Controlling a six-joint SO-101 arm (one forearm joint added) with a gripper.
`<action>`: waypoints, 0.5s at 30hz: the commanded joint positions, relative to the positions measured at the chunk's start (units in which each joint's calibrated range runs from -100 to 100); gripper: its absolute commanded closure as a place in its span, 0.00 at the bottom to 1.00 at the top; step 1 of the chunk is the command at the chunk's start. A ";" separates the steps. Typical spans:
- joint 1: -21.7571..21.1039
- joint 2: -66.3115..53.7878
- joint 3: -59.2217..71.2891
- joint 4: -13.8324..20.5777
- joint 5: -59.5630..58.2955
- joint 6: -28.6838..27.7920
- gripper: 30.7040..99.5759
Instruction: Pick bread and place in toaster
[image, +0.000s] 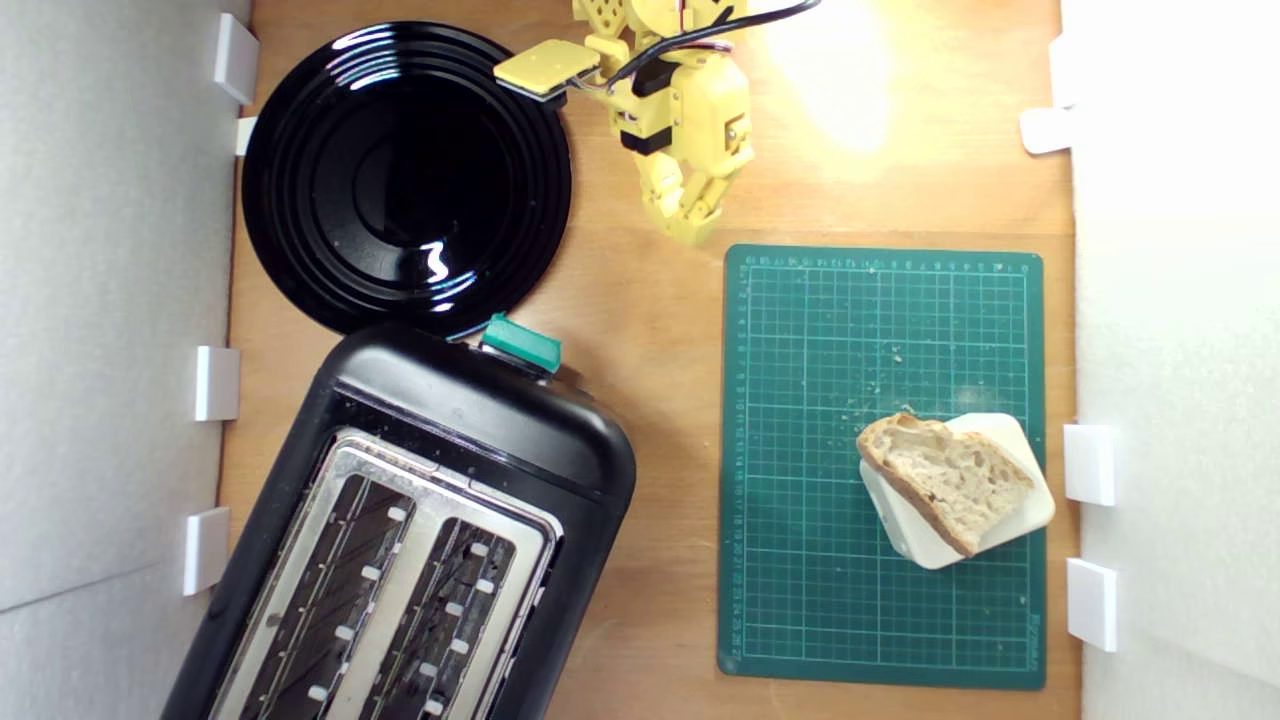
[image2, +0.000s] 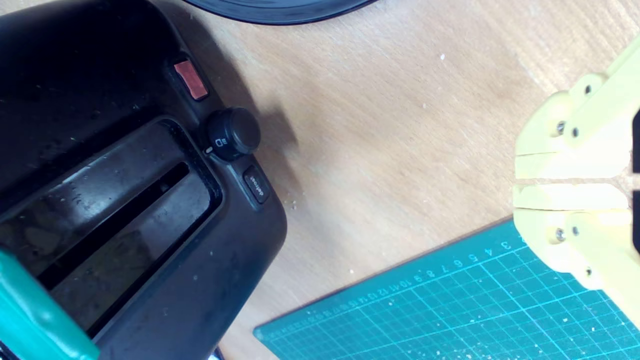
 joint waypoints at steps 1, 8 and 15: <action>0.09 -0.43 0.31 -0.06 0.48 -0.13 0.81; 0.09 -0.43 0.31 -0.06 0.48 -0.13 0.81; 0.09 -0.26 0.31 -0.06 0.48 -0.13 0.81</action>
